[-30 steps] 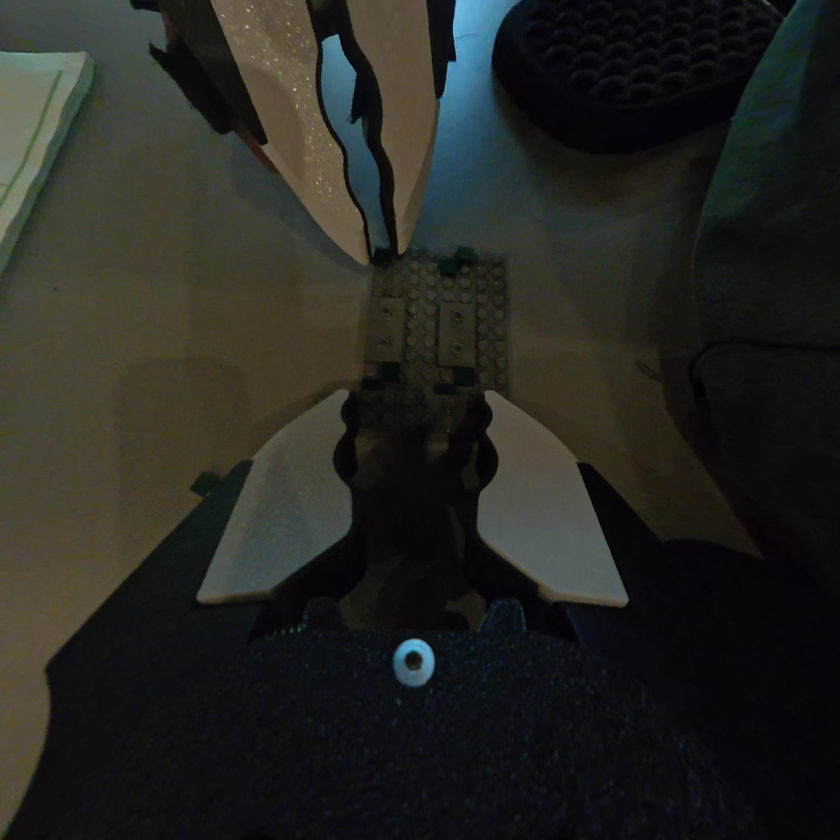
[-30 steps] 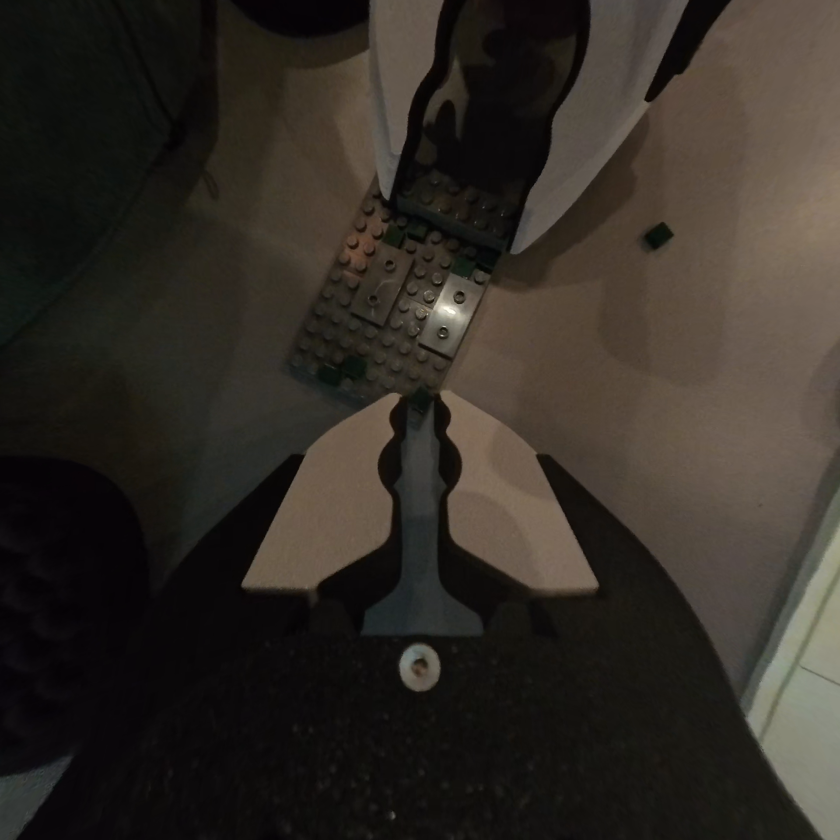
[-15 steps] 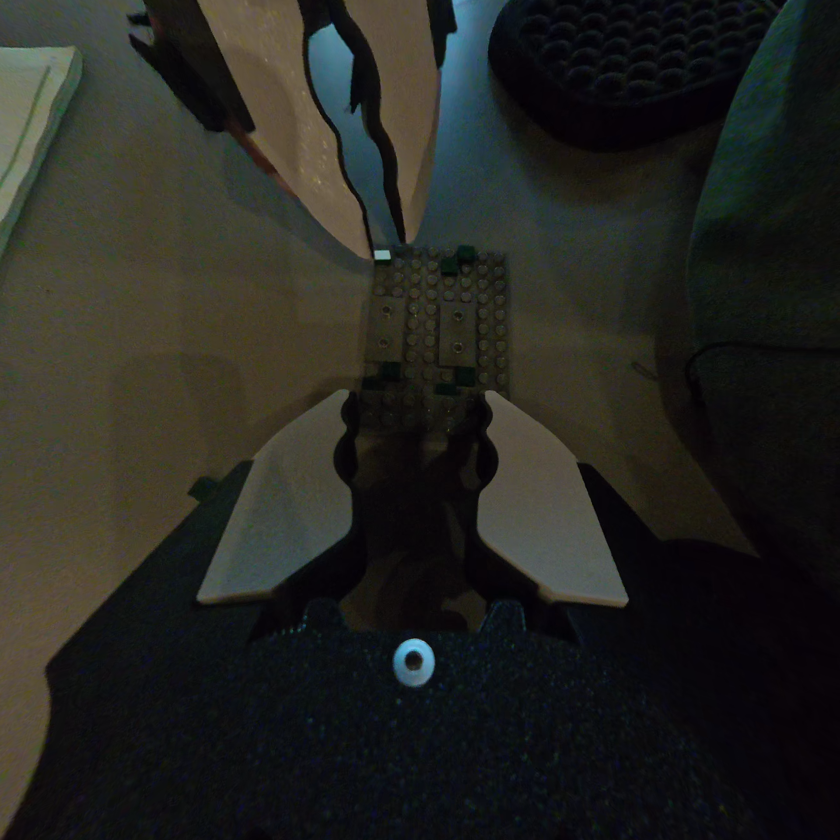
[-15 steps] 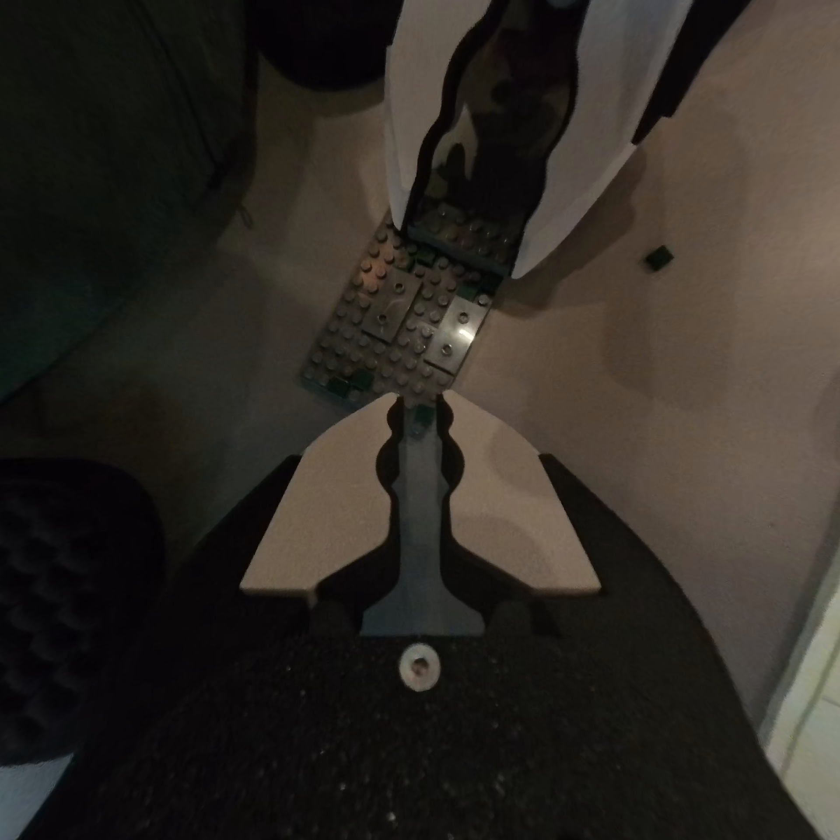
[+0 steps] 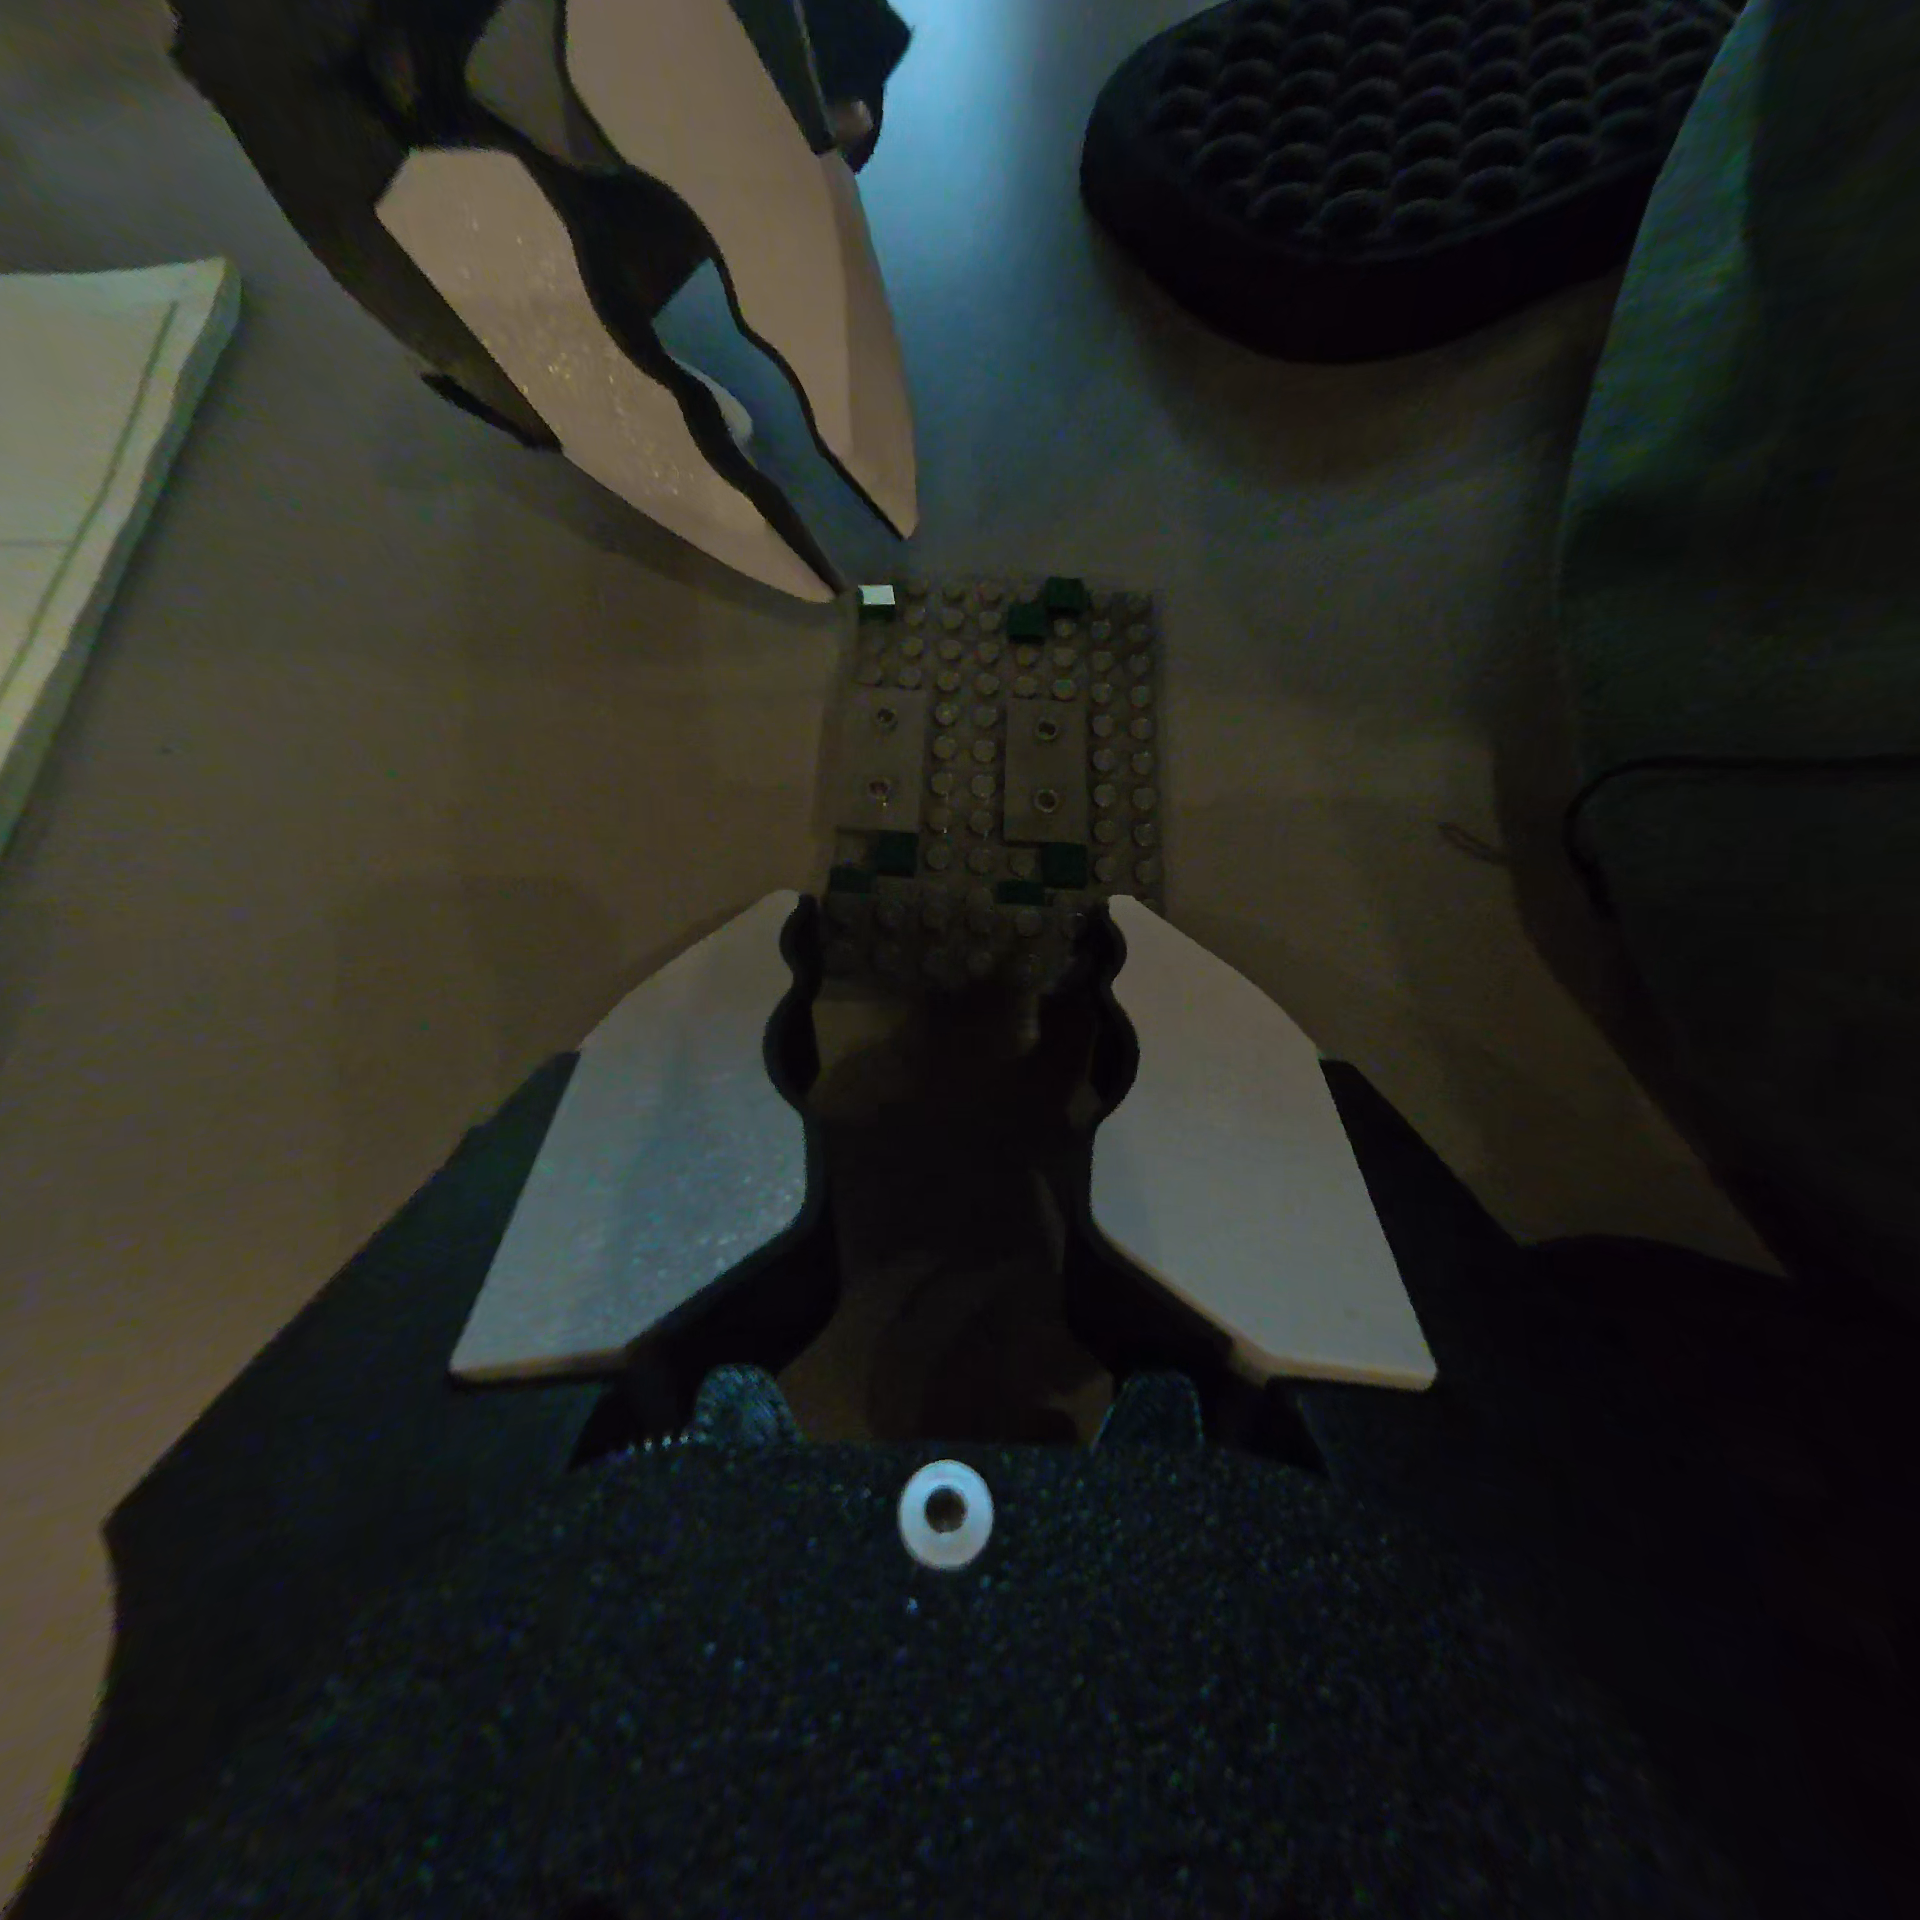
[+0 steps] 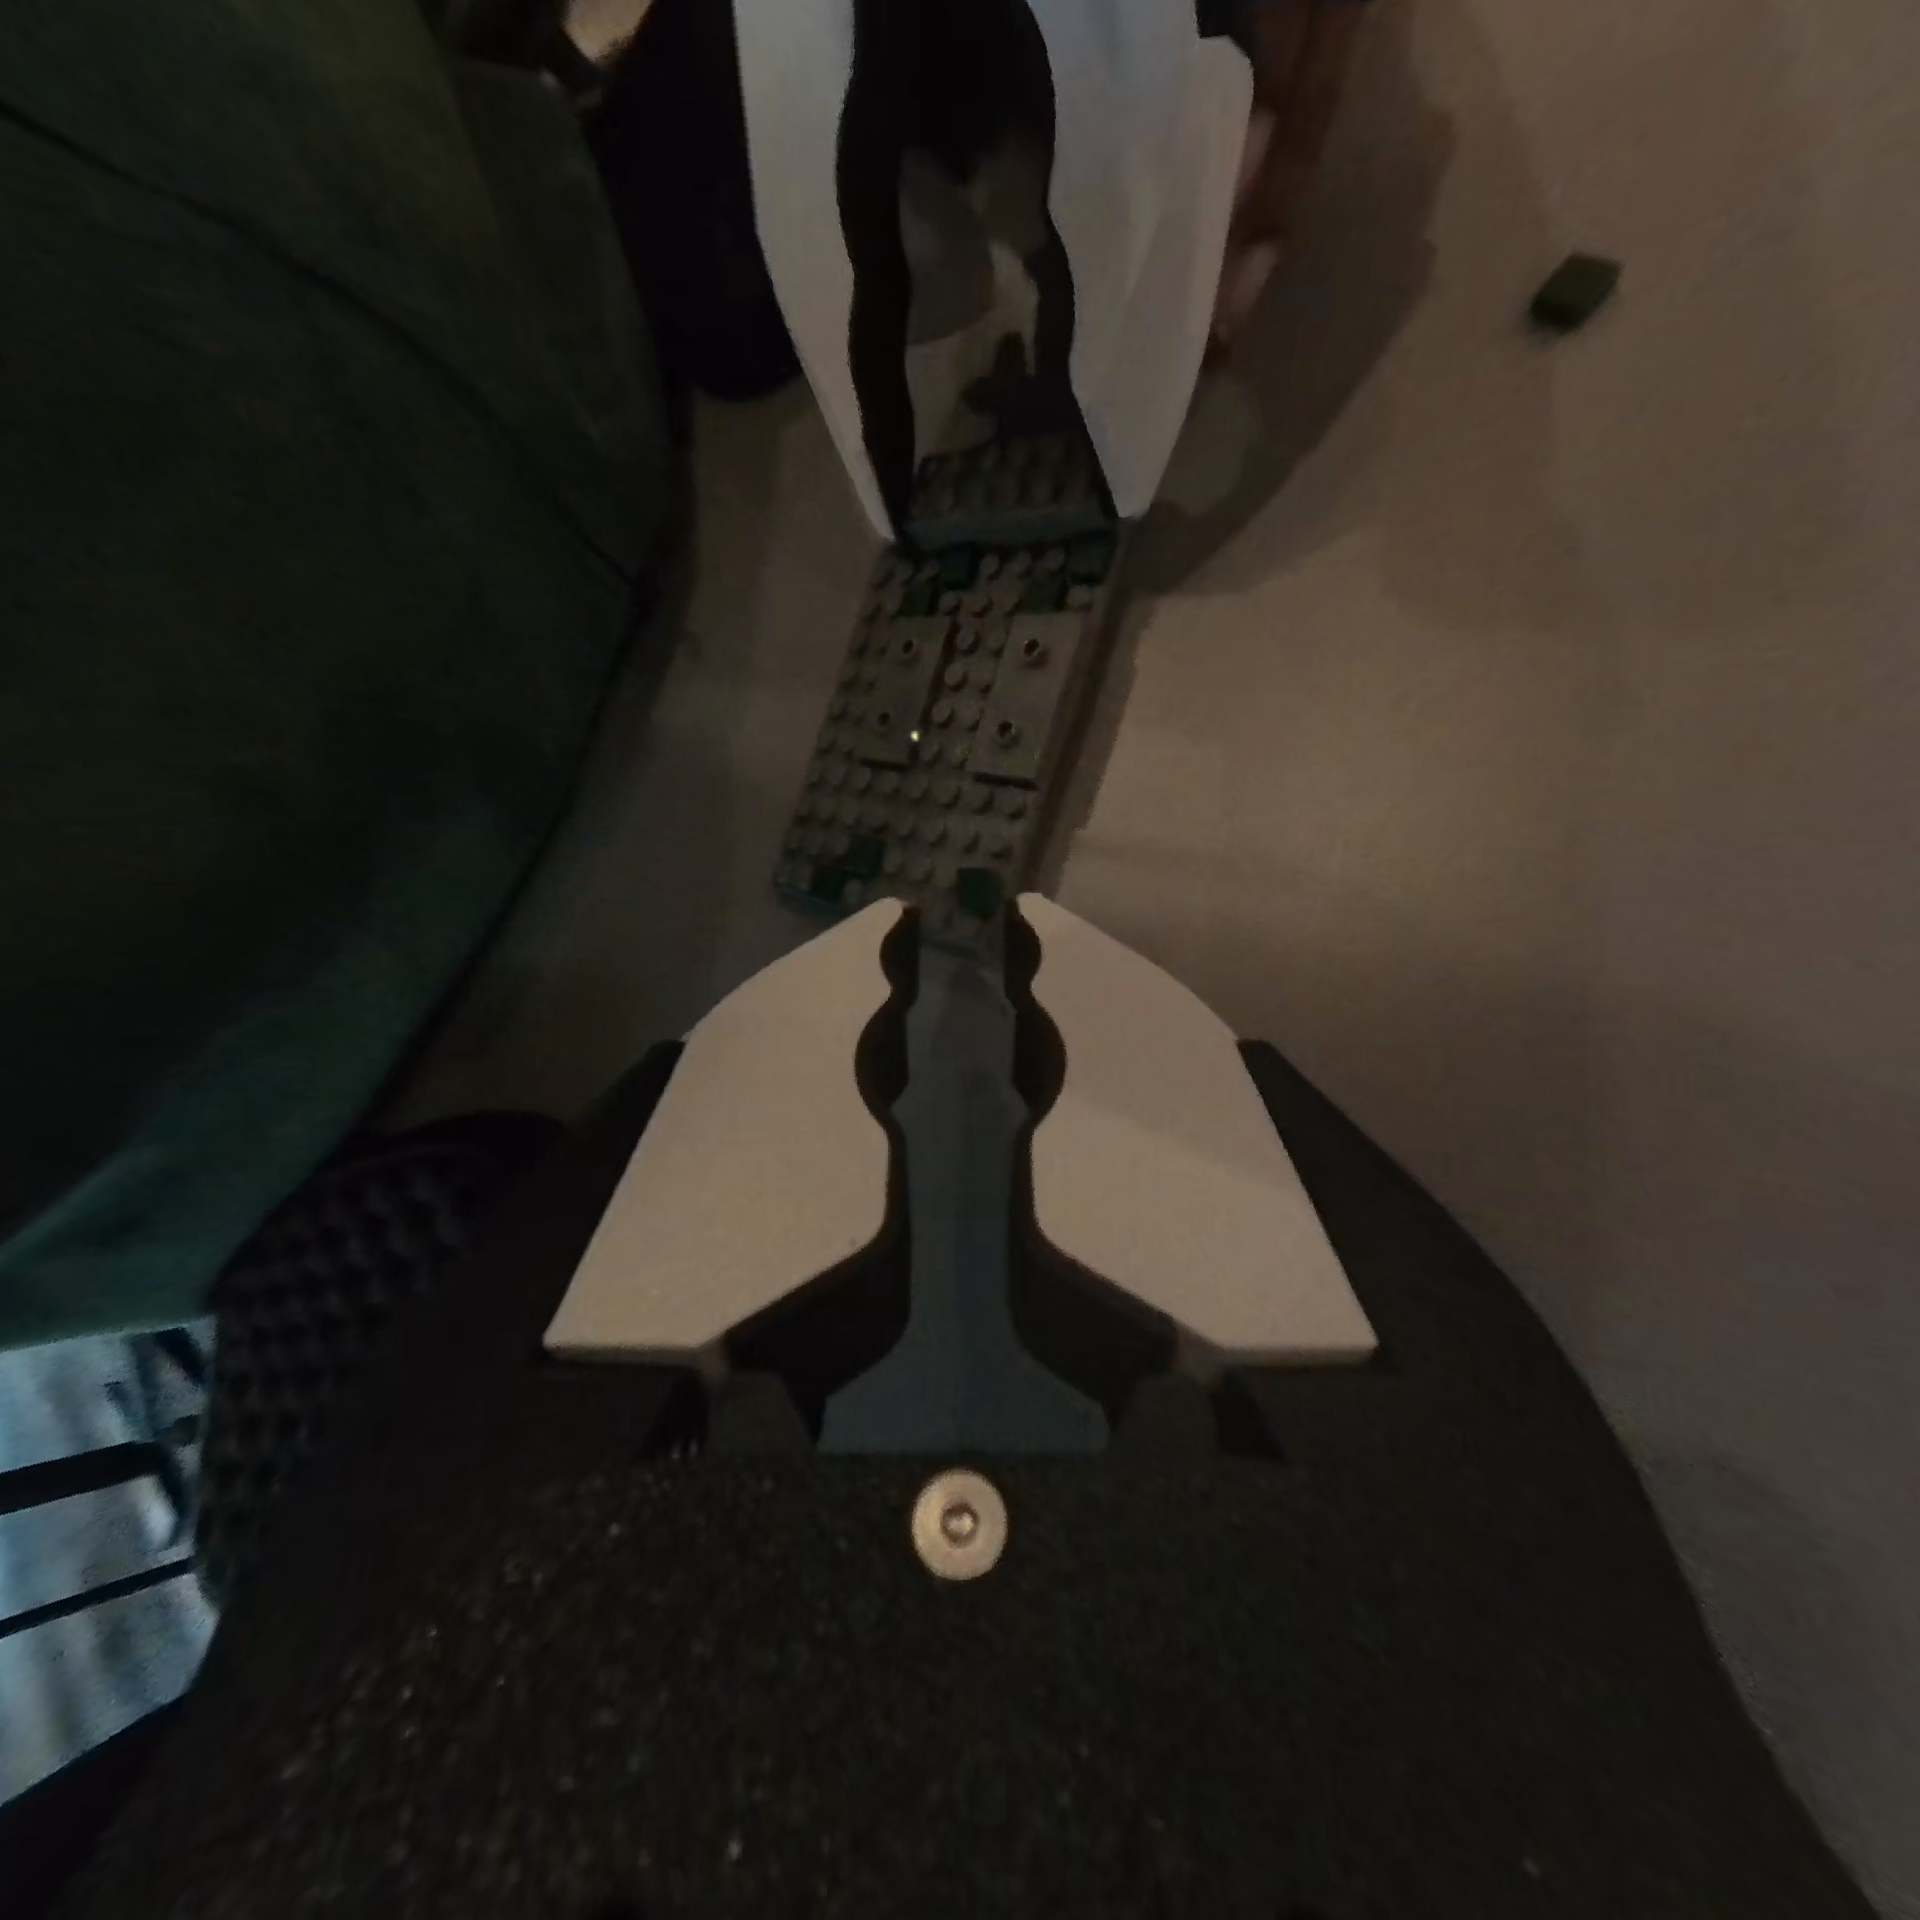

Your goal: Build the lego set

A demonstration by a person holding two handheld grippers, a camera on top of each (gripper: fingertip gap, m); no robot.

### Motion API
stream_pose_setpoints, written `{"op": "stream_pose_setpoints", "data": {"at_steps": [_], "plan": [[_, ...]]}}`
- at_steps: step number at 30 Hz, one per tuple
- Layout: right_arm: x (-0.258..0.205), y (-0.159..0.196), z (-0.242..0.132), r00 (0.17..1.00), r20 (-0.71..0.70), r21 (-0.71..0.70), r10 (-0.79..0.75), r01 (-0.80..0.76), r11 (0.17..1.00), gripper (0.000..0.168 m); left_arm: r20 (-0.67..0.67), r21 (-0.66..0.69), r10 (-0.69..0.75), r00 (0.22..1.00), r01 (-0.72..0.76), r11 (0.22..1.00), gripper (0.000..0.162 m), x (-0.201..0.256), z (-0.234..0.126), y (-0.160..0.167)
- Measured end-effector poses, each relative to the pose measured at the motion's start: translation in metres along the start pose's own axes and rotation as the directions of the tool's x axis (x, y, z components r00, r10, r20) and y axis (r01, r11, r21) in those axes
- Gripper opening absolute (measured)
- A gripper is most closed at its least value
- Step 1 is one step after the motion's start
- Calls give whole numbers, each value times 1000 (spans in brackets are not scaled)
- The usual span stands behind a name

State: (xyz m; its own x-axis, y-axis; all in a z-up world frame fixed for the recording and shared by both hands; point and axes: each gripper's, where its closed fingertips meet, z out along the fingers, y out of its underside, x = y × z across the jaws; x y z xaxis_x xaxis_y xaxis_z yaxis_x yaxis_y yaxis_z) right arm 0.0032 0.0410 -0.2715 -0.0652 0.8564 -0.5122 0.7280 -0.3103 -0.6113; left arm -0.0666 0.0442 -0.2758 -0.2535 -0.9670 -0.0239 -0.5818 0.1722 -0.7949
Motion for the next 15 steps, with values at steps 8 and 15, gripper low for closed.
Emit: {"op": "stream_pose_setpoints", "data": {"at_steps": [8,15], "plan": [[-4,-4,3,989,121,-13,90,-89,996,18,32,45,54,998,-56,997,50,2,-5,-5],[-3,-6,4,974,181,-67,136,-126,990,16,37,73,60,997,-63,995,50,3,-8,-8]]}}
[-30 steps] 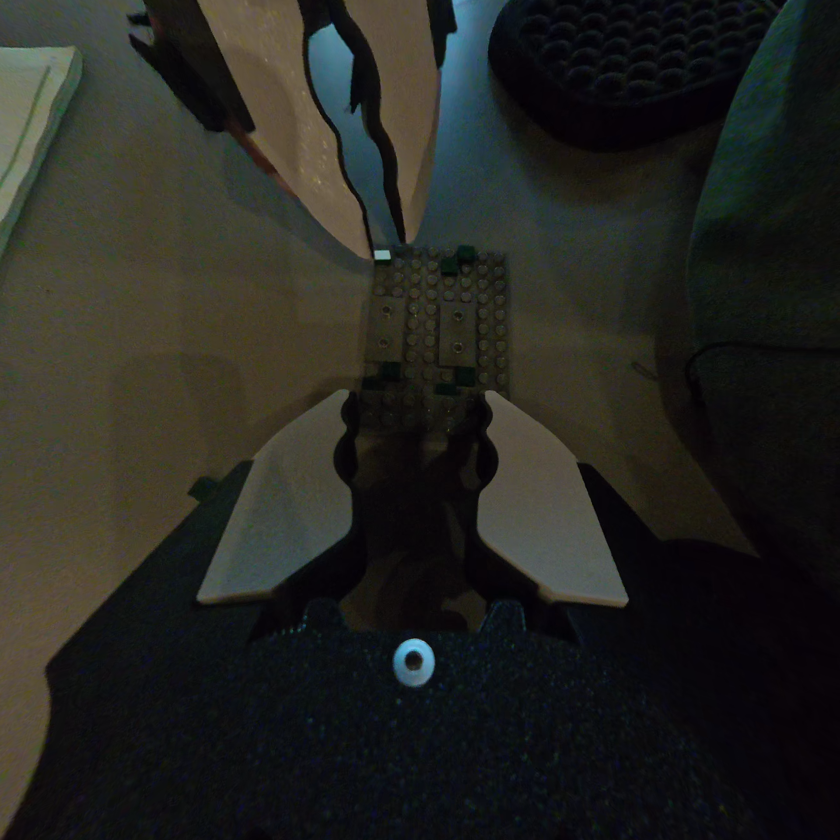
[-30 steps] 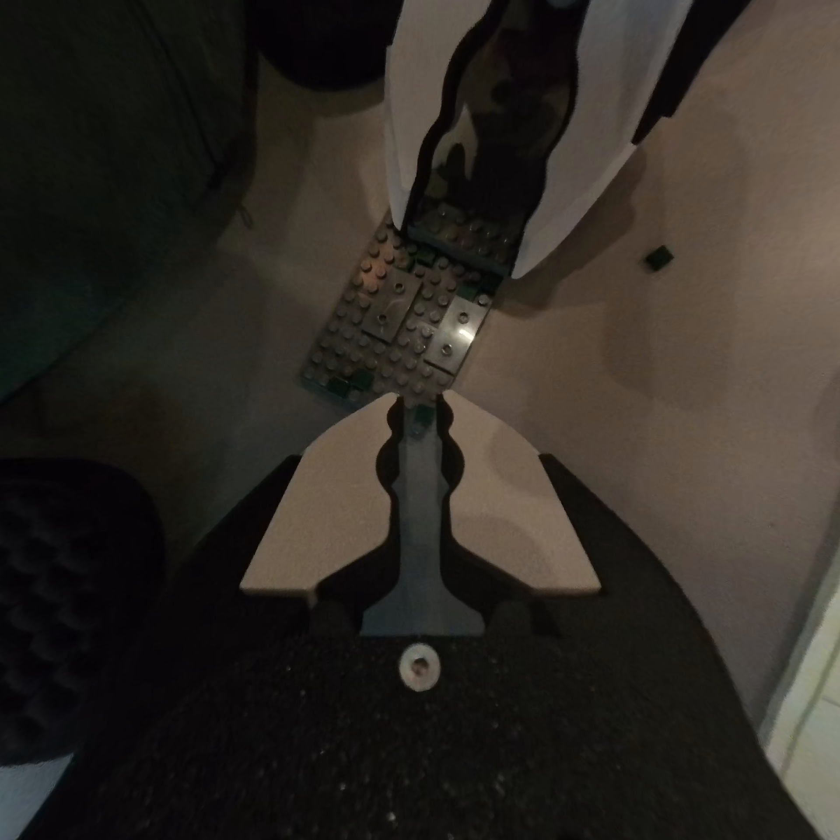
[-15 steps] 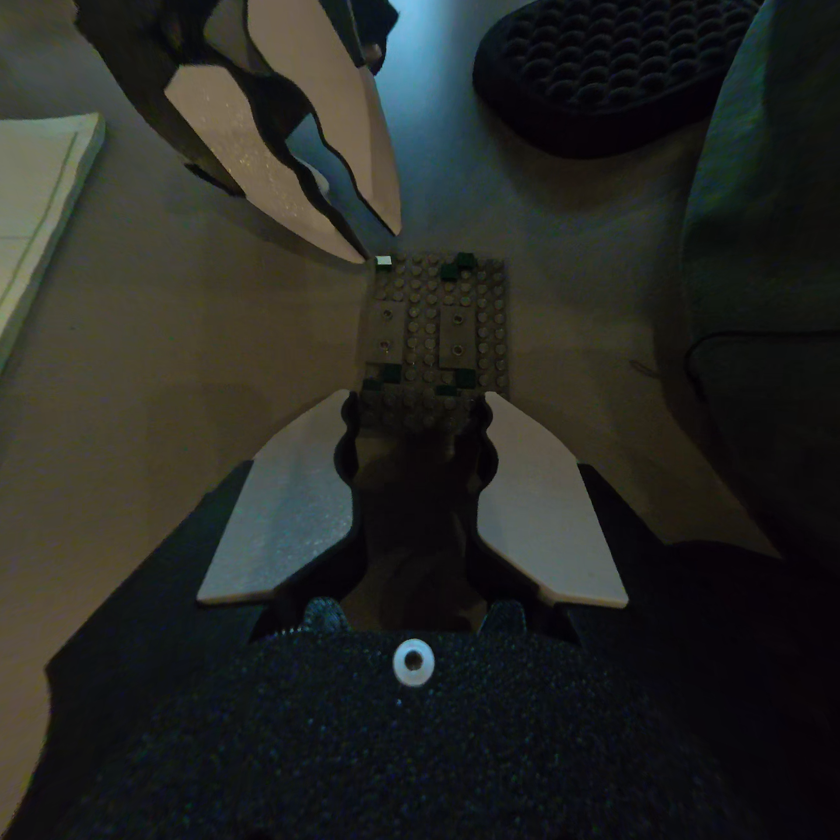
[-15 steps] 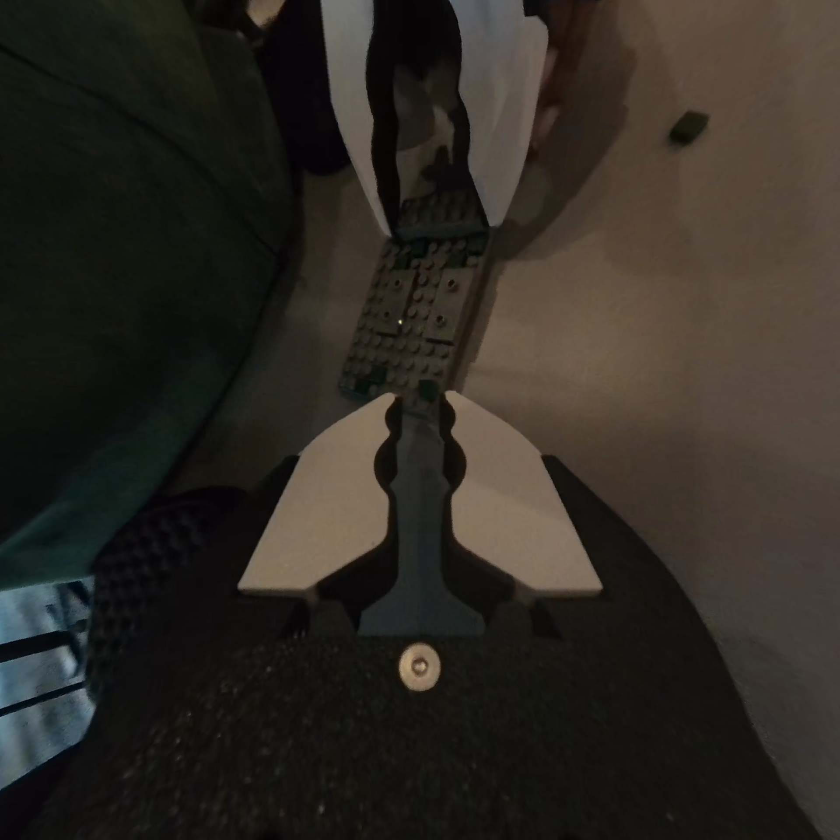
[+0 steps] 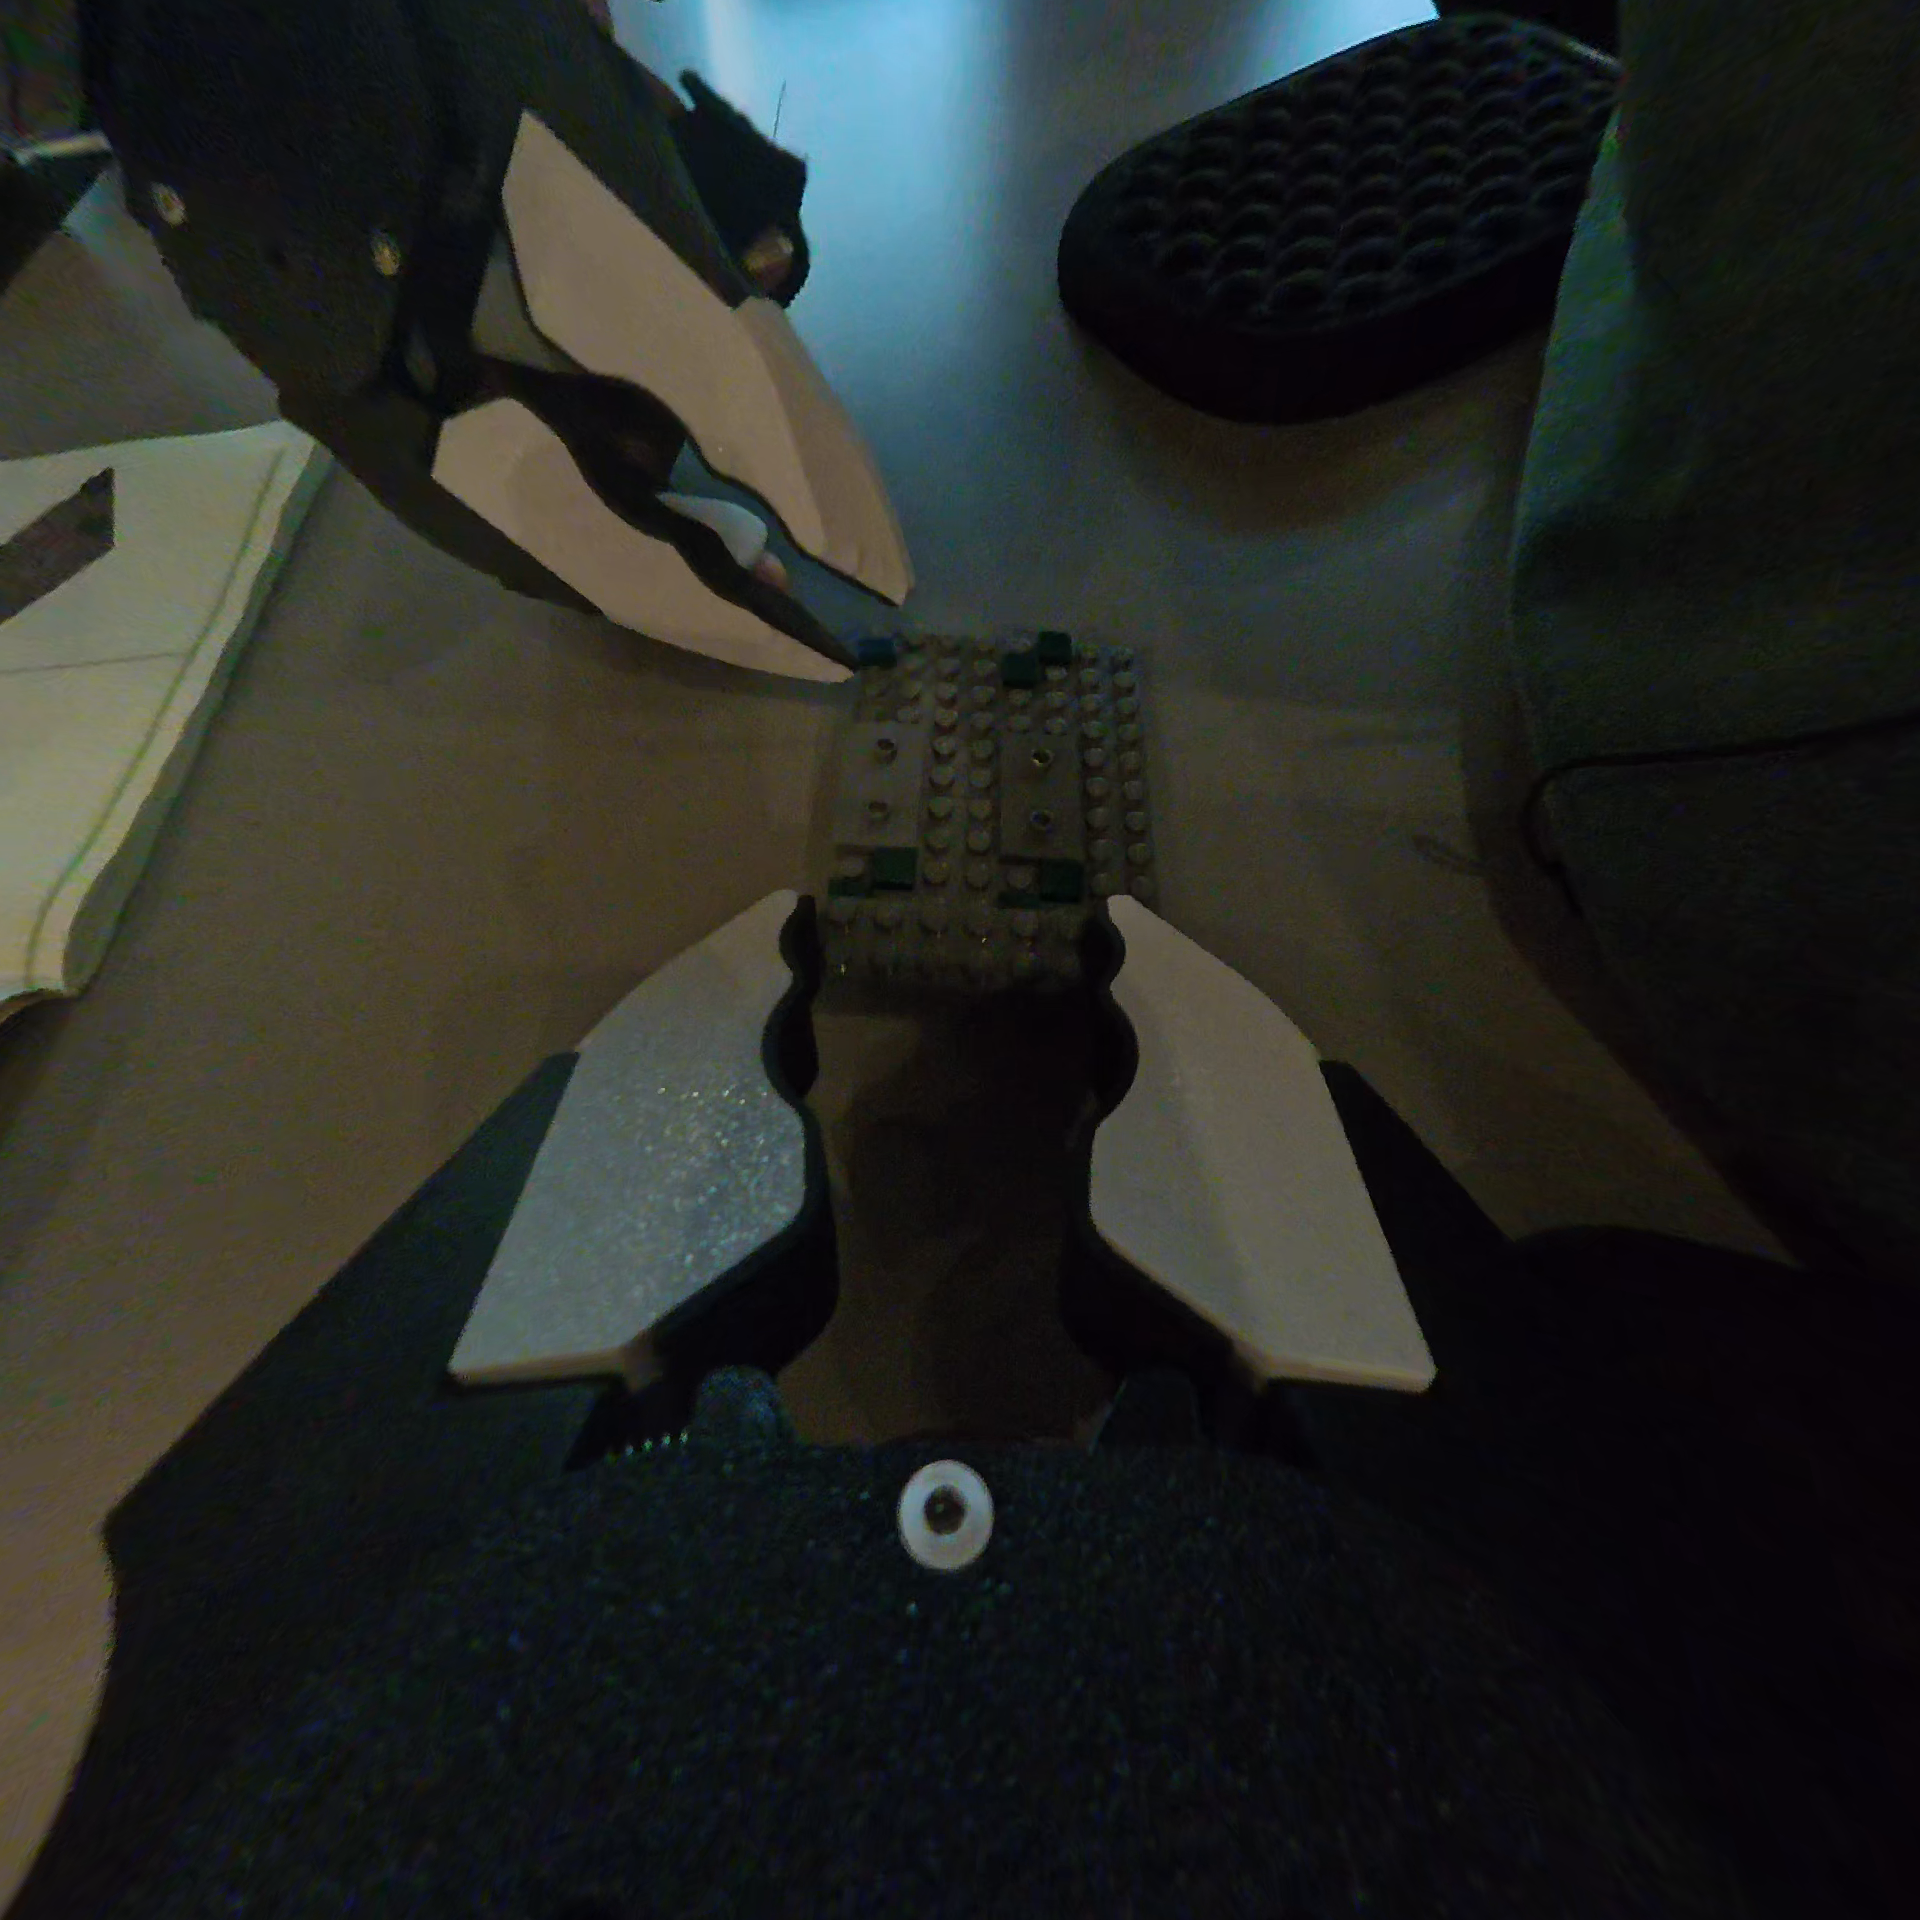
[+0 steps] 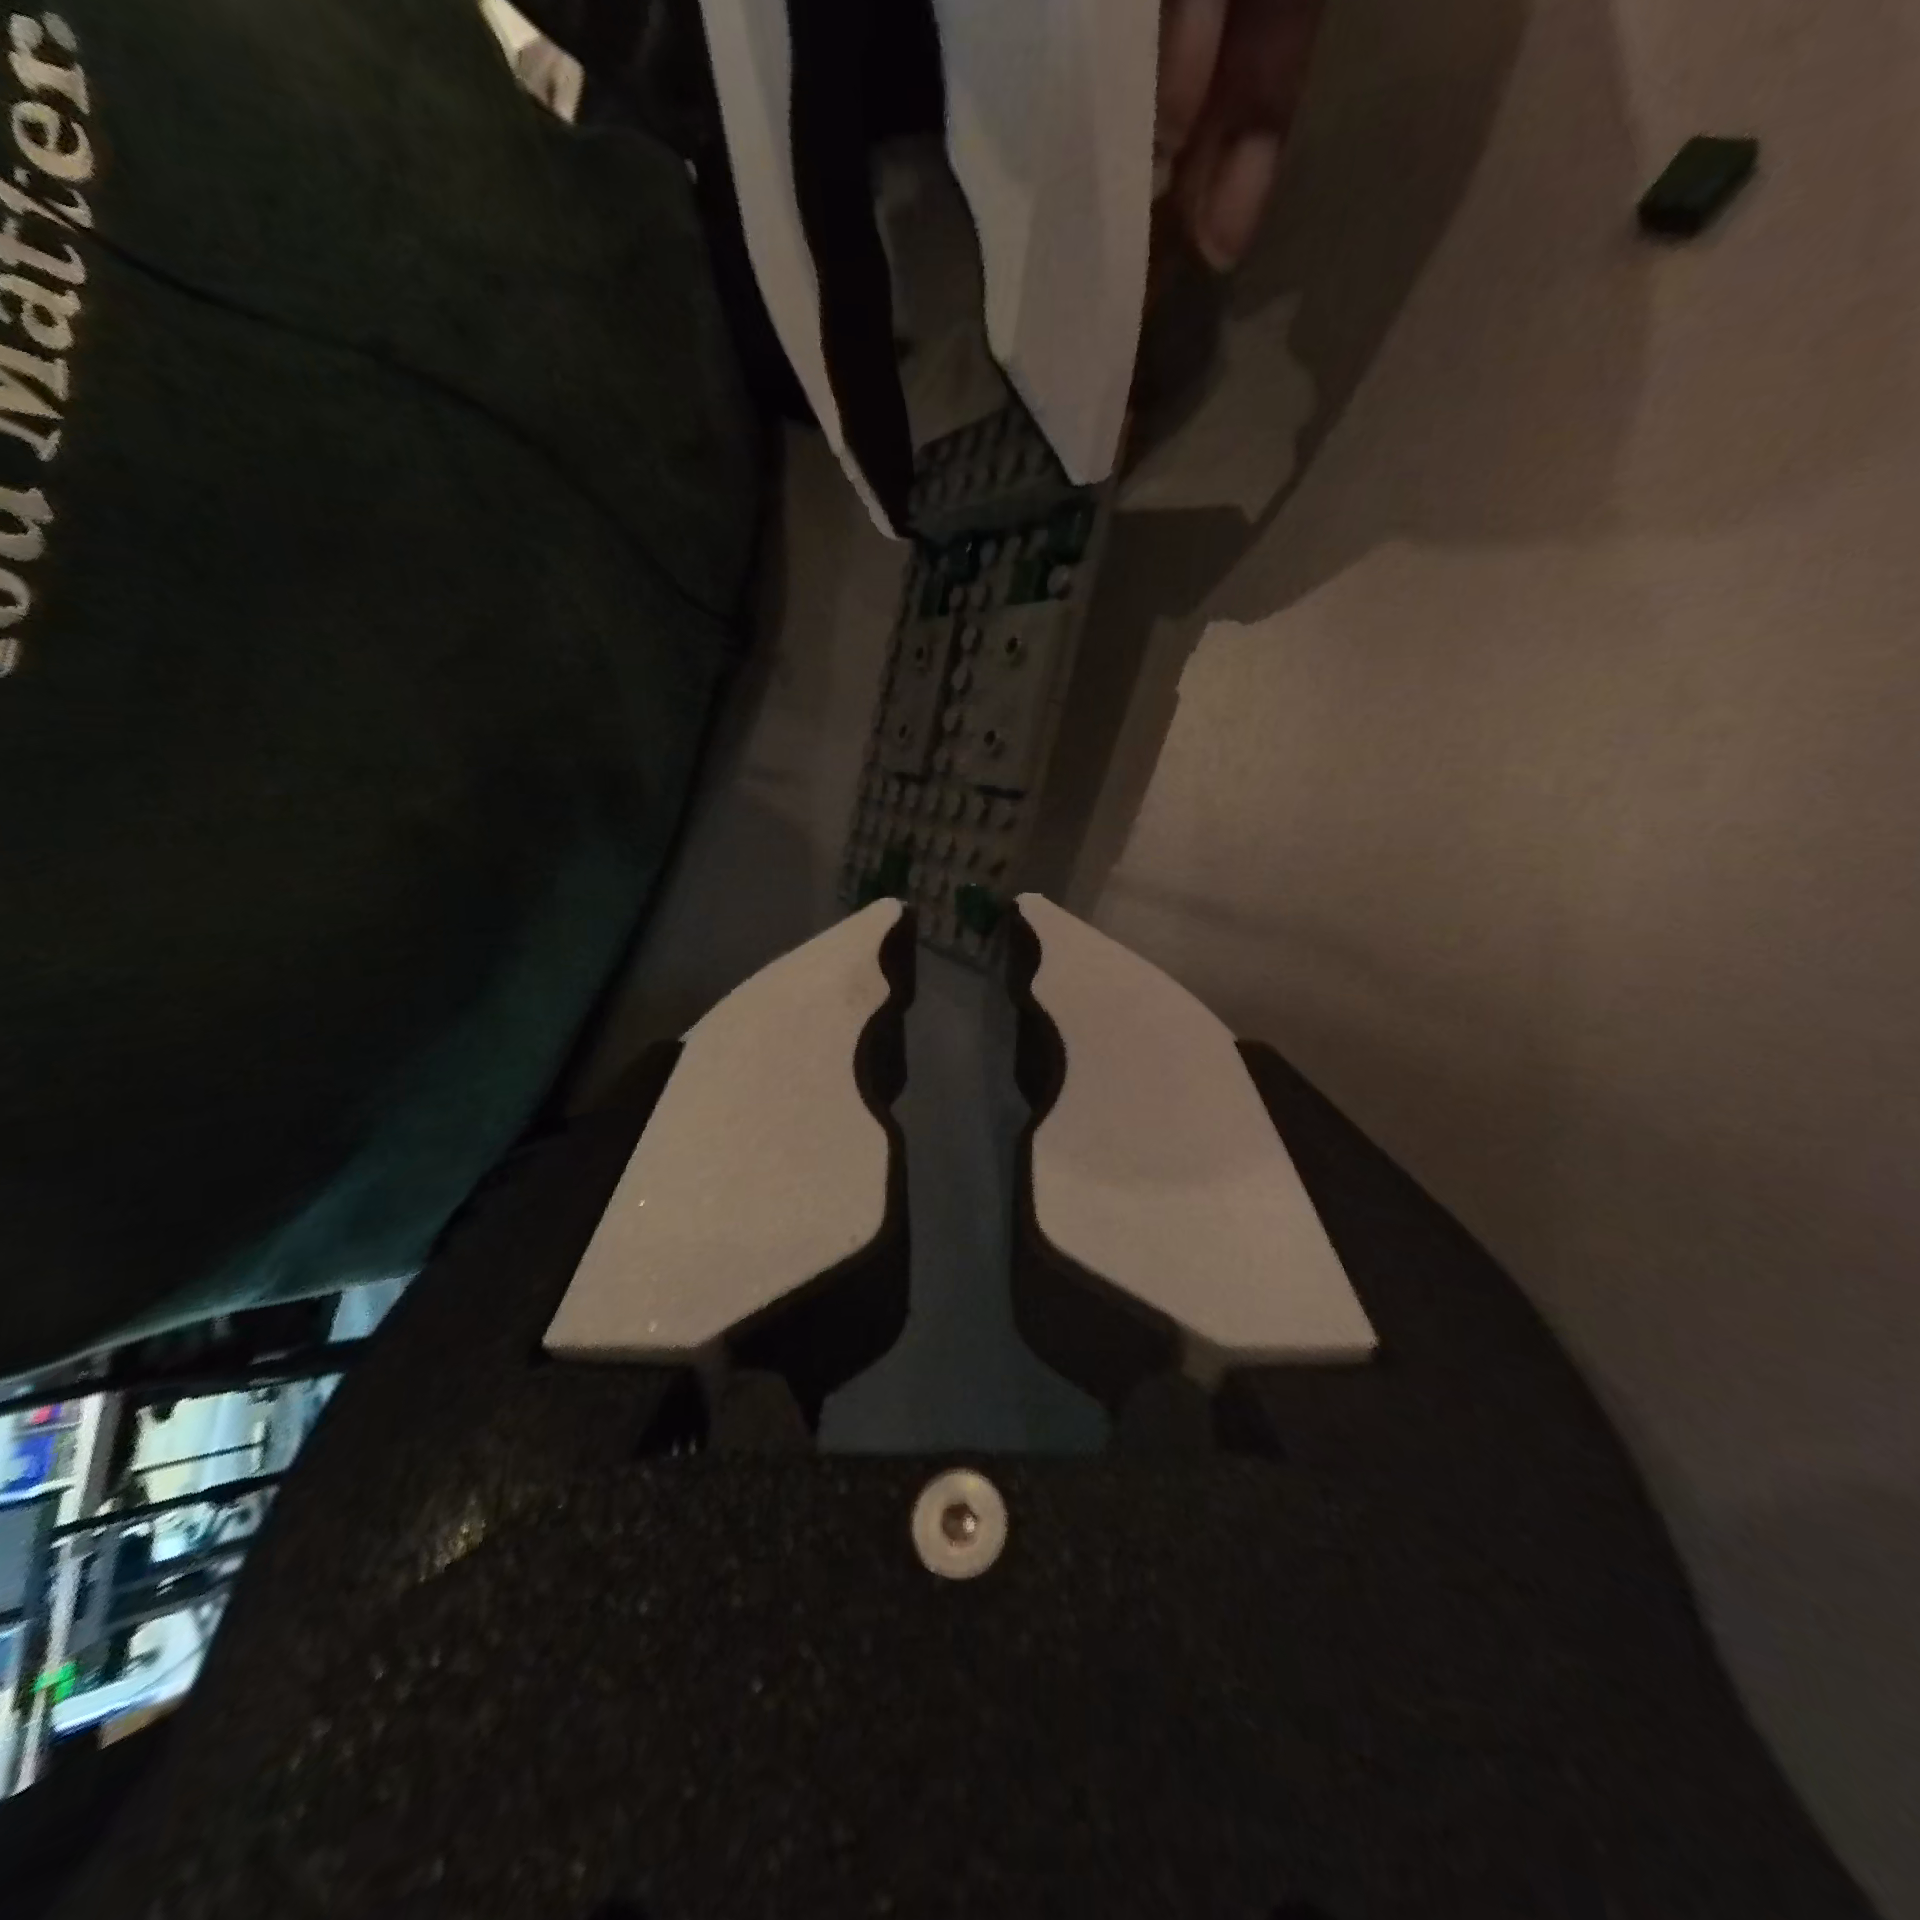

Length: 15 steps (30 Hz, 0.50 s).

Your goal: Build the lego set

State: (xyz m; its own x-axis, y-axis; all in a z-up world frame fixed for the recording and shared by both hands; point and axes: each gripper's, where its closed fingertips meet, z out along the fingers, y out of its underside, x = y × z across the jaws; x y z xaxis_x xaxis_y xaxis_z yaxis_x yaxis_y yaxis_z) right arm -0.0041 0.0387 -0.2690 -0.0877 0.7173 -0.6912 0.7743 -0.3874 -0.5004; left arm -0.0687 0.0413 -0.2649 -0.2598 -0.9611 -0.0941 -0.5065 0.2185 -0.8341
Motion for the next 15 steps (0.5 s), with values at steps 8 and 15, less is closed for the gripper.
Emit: {"op": "stream_pose_setpoints", "data": {"at_steps": [8,15], "plan": [[1,2,2,1000,-25,-41,-13,12,999,15,-15,-43,-6,1000,5,999,50,2,2,6],[2,2,-1,998,-54,-6,-13,13,1000,16,-40,-75,-52,998,49,996,50,2,4,10]]}}
